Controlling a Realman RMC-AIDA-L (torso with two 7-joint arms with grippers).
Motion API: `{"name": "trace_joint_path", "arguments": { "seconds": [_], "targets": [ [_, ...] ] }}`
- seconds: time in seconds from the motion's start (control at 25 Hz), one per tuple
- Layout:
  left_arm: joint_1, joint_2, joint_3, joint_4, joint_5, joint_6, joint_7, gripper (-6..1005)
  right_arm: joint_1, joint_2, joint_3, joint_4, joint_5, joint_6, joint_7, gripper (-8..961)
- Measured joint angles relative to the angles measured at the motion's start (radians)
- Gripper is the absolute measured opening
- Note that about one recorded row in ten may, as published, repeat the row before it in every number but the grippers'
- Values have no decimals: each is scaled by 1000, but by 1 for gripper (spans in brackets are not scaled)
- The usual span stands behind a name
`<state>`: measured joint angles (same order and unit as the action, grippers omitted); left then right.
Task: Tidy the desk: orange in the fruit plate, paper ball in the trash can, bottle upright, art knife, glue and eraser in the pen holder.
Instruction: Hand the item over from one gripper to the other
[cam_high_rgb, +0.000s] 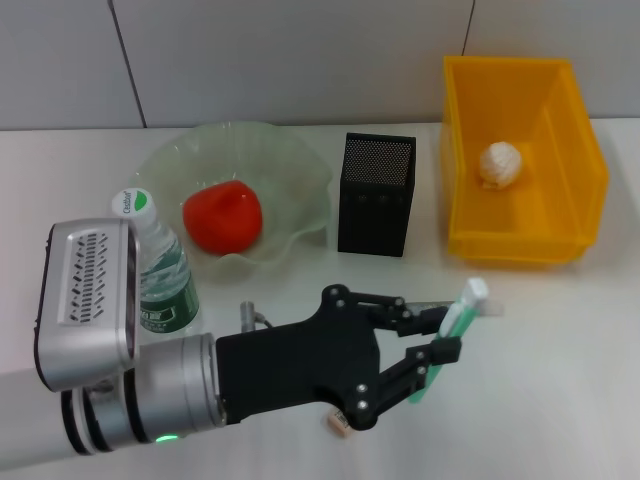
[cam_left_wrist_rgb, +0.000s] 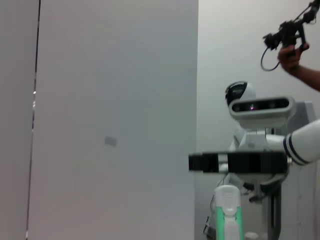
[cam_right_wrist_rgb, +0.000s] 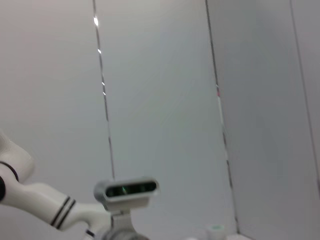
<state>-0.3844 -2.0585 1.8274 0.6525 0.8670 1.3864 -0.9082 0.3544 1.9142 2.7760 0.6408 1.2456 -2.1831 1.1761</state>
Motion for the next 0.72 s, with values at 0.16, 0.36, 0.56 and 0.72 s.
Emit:
{"name": "trace_joint_path", "arguments": {
  "seconds": [0.16, 0.36, 0.56, 0.72],
  "targets": [
    [2, -2, -35, -23, 47, 6, 0, 190, 39, 15, -26, -57, -5, 5, -37, 767],
    [-1, -5, -44, -31, 58, 17, 8, 190, 59, 56, -80, -74, -9, 50, -62, 766],
    [-5, -5, -38, -31, 60, 22, 3, 190, 85, 85, -129, -83, -10, 80, -65, 766],
    [-7, -5, -43, -31, 89, 36, 1, 190, 102, 89, -147, -91, -11, 89, -64, 765]
  ]
}}
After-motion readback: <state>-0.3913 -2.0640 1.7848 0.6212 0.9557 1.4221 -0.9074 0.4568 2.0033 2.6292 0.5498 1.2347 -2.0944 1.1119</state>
